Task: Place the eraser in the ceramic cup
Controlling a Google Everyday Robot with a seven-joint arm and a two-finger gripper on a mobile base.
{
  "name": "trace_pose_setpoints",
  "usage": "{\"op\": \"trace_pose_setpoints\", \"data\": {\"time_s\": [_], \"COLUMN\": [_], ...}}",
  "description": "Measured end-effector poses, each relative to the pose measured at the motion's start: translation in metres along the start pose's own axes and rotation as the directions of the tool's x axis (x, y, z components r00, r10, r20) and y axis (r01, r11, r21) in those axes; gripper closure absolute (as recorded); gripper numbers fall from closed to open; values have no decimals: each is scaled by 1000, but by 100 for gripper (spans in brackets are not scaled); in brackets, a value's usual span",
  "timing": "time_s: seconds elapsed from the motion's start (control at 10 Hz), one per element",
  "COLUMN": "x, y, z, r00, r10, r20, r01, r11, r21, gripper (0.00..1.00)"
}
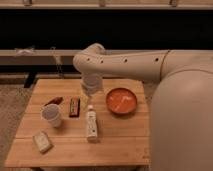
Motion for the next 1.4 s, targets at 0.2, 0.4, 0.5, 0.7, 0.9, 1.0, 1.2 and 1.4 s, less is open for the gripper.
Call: {"op": "trace_pose_setpoints", "data": {"time_s": [0.2, 0.4, 0.5, 0.7, 0.9, 1.0, 1.2, 1.4], "x": [-26, -71, -100, -139, -161, -167, -173, -174], "y": [6, 14, 21, 27, 21, 14, 10, 18], "z": [10, 29, 44, 79, 116, 129, 146, 159], "r00": [1000, 1000, 1000, 999, 997, 996, 994, 992], "r10": [9, 15, 14, 20, 39, 50, 63, 58], "r20": [4, -8, -17, -41, -66, -77, -91, -108], "r01": [-9, -15, -14, -20, -40, -52, -66, -63], "r11": [1000, 1000, 1000, 1000, 999, 999, 997, 997], "r21": [-3, -6, -6, -7, -11, -18, -30, -38], "gripper": [20, 20, 20, 20, 20, 20, 20, 20]}}
